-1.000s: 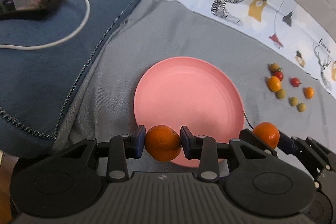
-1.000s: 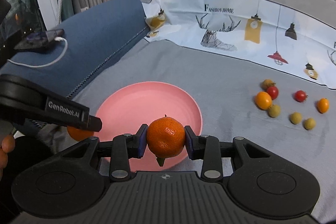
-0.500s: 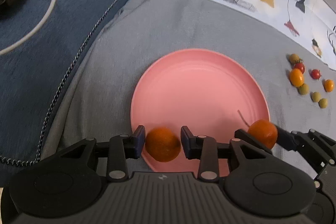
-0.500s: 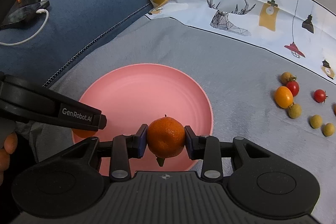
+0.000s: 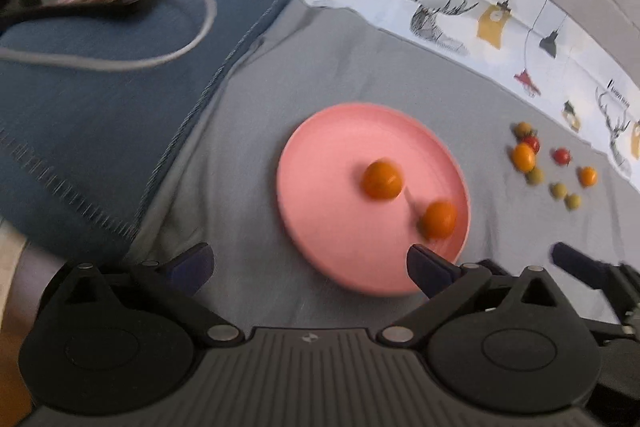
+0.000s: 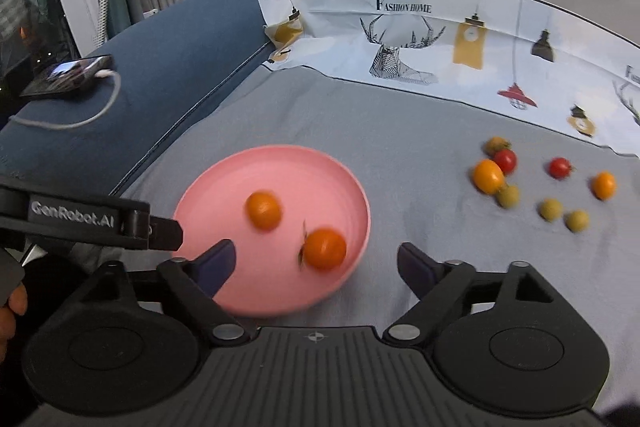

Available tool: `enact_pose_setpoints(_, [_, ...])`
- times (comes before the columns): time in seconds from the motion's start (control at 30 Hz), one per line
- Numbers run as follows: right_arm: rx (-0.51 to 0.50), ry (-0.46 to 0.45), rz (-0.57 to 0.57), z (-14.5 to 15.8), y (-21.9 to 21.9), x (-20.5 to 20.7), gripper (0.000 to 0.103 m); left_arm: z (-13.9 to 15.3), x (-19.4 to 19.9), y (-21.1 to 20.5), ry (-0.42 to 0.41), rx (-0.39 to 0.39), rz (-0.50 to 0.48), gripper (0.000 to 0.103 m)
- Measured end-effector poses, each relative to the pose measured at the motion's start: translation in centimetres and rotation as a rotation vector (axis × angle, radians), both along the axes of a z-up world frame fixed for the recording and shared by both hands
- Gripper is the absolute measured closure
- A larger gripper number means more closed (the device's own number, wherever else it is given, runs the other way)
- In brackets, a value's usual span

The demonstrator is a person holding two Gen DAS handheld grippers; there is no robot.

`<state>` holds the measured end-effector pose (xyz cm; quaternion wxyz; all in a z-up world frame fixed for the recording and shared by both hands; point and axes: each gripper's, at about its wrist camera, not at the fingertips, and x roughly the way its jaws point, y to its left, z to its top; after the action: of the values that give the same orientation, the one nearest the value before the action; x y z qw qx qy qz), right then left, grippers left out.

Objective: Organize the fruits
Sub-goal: 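Lower both mandarins onto the pink plate and open both grippers, then withdraw both grippers from the pink plate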

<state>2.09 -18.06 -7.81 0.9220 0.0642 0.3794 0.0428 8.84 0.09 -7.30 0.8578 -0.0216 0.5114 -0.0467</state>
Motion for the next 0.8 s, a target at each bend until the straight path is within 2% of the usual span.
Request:
enact_pose_setpoints(0.1, [-0.017,-0.013,-0.001,1.2,0.6,-2.6,0.008,0.4,-2.3,0.5,0.003,0.017,-0.008,0.0])
enact_pose_setpoints(0.17, [-0.042,-0.053,0.001,2.2,0.8,-3.9,0.007,1.1,-3.4,0.9,-0.003,0.011,-0.011,0.0])
enact_pose_setpoints(0.4, [-0.061,-0.151,-0.015,4.8,1.1,-7.3,0.005,4.2,-7.0,0.9,-0.115,0.012,-0.007,0.0])
enact_pose_setpoints(0.8, [-0.044,-0.253,-0.059,7.0,0.6,-12.2,0.003,7.2,-11.3,0.7,-0.212,0.002,-0.035,0.0])
